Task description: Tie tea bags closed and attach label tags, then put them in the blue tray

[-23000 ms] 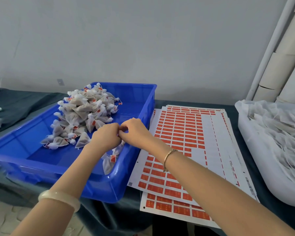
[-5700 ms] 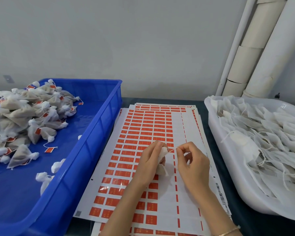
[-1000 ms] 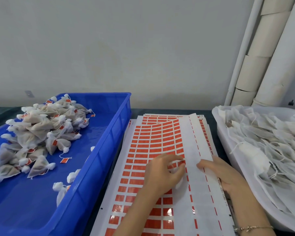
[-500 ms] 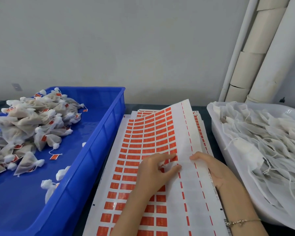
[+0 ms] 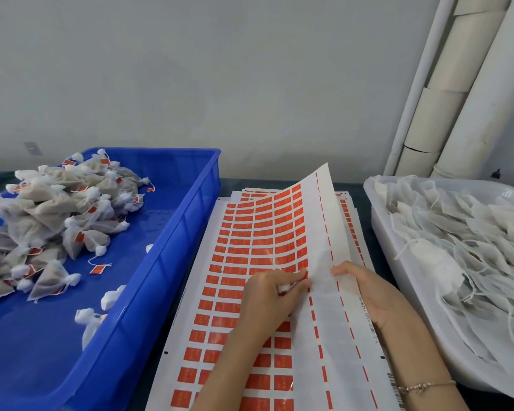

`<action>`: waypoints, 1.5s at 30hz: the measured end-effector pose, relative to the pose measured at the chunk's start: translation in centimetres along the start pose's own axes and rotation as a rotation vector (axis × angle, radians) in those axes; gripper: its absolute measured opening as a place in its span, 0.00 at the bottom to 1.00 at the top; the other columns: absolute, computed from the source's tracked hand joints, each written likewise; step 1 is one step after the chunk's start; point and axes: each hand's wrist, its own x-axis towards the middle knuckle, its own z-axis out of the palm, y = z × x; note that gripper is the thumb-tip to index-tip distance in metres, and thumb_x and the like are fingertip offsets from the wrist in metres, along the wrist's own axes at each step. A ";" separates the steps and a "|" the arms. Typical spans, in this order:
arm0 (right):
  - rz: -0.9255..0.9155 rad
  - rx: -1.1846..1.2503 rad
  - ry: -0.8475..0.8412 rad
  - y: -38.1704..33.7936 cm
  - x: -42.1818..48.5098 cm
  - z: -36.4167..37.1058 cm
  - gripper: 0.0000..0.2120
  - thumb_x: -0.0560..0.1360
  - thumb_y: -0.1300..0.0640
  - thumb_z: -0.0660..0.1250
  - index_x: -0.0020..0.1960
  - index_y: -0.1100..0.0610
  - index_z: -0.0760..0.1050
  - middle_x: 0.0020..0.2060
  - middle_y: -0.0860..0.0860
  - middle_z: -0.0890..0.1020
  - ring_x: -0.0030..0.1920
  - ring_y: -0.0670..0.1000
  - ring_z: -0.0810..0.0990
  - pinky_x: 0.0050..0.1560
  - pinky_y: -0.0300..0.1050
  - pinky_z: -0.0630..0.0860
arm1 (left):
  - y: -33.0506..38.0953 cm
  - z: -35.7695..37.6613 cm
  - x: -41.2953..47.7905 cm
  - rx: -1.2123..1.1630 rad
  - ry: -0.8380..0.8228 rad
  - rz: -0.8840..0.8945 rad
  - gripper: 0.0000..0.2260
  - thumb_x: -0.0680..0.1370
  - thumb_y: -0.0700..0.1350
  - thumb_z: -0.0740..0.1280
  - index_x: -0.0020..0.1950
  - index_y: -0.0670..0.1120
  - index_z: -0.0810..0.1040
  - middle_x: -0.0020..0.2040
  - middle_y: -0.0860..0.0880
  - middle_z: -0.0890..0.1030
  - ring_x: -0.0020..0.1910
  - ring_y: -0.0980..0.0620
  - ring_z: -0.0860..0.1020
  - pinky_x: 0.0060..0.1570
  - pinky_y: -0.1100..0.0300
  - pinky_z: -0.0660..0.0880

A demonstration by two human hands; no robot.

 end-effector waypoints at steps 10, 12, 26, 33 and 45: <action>-0.078 -0.220 0.026 -0.6 -0.4 0.3 0.08 0.76 0.58 0.66 0.55 0.54 0.76 0.47 0.58 0.84 0.49 0.61 0.82 0.56 0.60 0.77 | -0.5 -0.1 0.5 -0.071 0.076 -0.056 0.07 0.74 0.53 0.71 0.51 0.56 0.84 0.43 0.67 0.81 0.44 0.65 0.80 0.43 0.71 0.77; -0.122 -0.306 0.035 -0.6 -0.5 0.5 0.08 0.77 0.58 0.67 0.56 0.51 0.76 0.47 0.55 0.84 0.49 0.60 0.83 0.56 0.61 0.77 | -0.3 -0.2 0.6 -0.066 0.122 -0.070 0.03 0.74 0.54 0.71 0.46 0.59 0.83 0.41 0.68 0.80 0.44 0.66 0.79 0.40 0.75 0.75; -0.472 -0.714 0.289 0.1 -0.1 0.8 0.30 0.73 0.49 0.72 0.68 0.42 0.59 0.64 0.43 0.70 0.60 0.46 0.72 0.62 0.50 0.70 | 0.2 -1.4 0.9 -0.285 0.446 -0.221 0.03 0.74 0.51 0.72 0.42 0.59 0.79 0.39 0.64 0.81 0.44 0.67 0.79 0.34 0.74 0.75; -0.717 -0.808 0.195 1.2 0.1 3.3 0.15 0.73 0.45 0.70 0.58 0.38 0.73 0.60 0.34 0.75 0.60 0.39 0.73 0.61 0.38 0.66 | 0.6 -1.2 0.8 -0.265 0.231 -0.111 0.02 0.73 0.50 0.73 0.44 0.55 0.82 0.40 0.60 0.83 0.45 0.62 0.80 0.39 0.75 0.75; -0.748 -0.538 0.197 0.8 0.0 3.0 0.07 0.72 0.52 0.72 0.48 0.45 0.78 0.43 0.36 0.82 0.46 0.38 0.81 0.44 0.28 0.75 | 1.3 -1.6 0.7 -0.408 0.093 -0.107 0.17 0.74 0.63 0.61 0.49 0.53 0.82 0.45 0.63 0.82 0.46 0.60 0.79 0.42 0.73 0.74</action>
